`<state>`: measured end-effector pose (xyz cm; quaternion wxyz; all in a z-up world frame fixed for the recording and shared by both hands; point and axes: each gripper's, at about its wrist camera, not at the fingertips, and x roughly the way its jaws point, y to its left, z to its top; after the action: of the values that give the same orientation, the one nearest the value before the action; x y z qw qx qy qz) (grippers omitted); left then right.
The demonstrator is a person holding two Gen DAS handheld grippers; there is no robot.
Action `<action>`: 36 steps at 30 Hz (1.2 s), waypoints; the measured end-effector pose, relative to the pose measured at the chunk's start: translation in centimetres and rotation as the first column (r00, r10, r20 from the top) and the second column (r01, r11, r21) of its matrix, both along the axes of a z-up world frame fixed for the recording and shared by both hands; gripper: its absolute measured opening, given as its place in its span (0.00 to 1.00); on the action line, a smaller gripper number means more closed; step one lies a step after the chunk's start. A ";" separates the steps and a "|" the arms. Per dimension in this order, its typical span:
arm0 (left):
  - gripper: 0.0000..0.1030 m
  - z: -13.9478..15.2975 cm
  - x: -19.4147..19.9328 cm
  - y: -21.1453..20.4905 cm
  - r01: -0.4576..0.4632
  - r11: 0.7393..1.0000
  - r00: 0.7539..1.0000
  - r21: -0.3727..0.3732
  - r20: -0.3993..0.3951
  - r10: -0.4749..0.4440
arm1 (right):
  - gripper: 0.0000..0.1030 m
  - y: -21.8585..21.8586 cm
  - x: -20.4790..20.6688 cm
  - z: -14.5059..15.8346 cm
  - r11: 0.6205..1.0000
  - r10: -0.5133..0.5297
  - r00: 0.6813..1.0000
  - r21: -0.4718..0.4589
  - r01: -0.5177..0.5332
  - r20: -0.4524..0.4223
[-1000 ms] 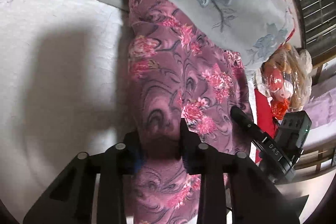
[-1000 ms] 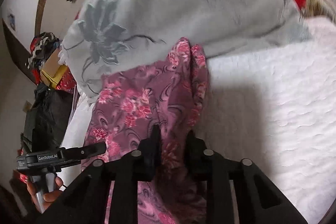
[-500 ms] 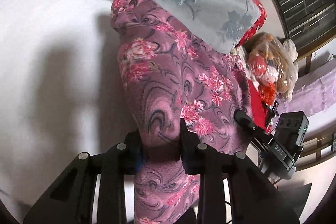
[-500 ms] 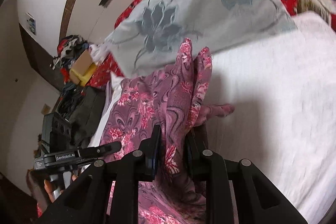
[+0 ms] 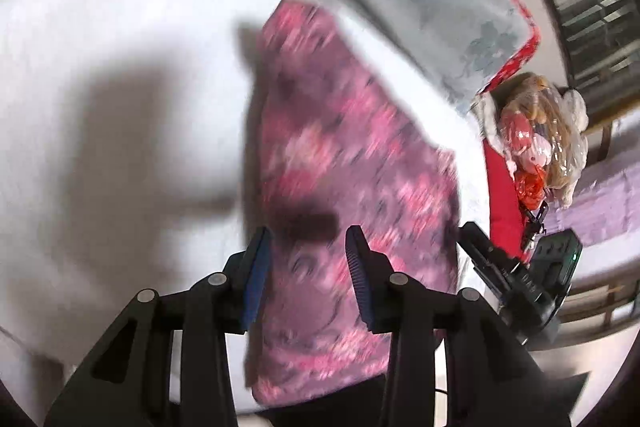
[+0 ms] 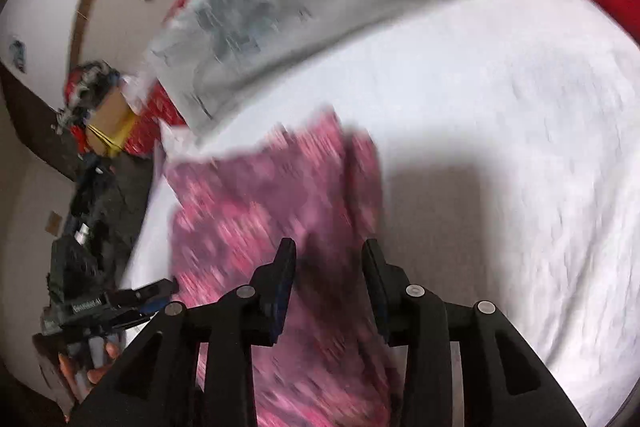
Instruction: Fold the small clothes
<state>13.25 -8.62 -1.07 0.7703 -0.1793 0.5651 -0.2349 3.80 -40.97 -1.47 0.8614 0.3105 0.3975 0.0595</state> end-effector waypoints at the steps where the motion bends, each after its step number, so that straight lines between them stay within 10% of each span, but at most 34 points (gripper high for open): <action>1: 0.46 0.4 0.4 -0.2 0.012 1.000 1.000 -0.004 0.017 -0.012 | 0.60 -0.1 1.1 -0.2 1.000 0.000 1.000 0.014 0.000 -0.010; 6: 0.55 -1.7 1.6 -0.8 0.021 1.000 0.999 -0.002 -0.031 -0.021 | 0.65 0.6 5.0 -3.8 1.000 0.005 0.991 0.023 -0.002 -0.133; 8: 0.58 -3.3 1.7 -1.1 0.036 0.999 0.996 -0.041 -0.077 -0.039 | 0.23 0.8 4.9 -3.7 0.998 0.022 0.997 0.059 -0.018 -0.070; 10: 0.57 -3.8 1.4 -1.6 0.062 0.997 0.996 -0.055 -0.061 -0.065 | 0.18 1.9 4.7 -2.0 0.998 0.056 0.998 0.014 -0.056 0.013; 15: 0.25 -3.4 1.2 -0.6 0.048 0.997 0.998 -0.068 -0.027 -0.050 | 0.15 5.1 5.2 3.2 0.977 0.212 0.965 -0.014 -0.212 0.156; 19: 0.24 -1.6 1.0 2.7 -0.030 0.989 1.000 -0.148 -0.002 0.030 | 0.14 6.3 6.6 5.3 0.963 0.232 0.944 0.080 -0.256 0.233; 22: 0.24 -0.8 1.3 3.7 -0.071 0.995 0.996 -0.073 0.041 0.074 | 0.14 6.0 9.0 2.5 0.965 0.197 0.969 0.143 -0.218 0.148; 26: 0.25 -3.2 2.7 3.8 -0.089 0.996 0.995 -0.015 -0.042 0.088 | 0.28 6.2 11.7 -3.0 0.991 0.136 0.983 0.003 -0.137 -0.121; 28: 0.28 -3.2 2.6 4.2 -0.083 0.996 0.996 -0.038 -0.047 0.082 | 0.34 5.0 10.6 -2.9 0.992 0.108 0.991 0.072 -0.103 -0.077; 31: 0.40 -3.4 2.6 4.9 -0.069 0.996 0.997 -0.063 -0.048 0.067 | 0.68 3.1 8.5 -2.6 0.986 0.085 0.996 0.148 -0.082 -0.014; 36: 0.63 -5.8 2.6 4.4 -0.068 0.978 0.986 -0.197 -0.161 0.036 | 0.70 5.2 8.9 -6.1 0.933 0.293 0.955 0.234 -0.273 -0.050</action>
<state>15.89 -4.19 -6.91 0.7073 -0.2894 0.5920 -0.2560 12.69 -35.77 -7.60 0.7856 0.3476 0.4648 0.2144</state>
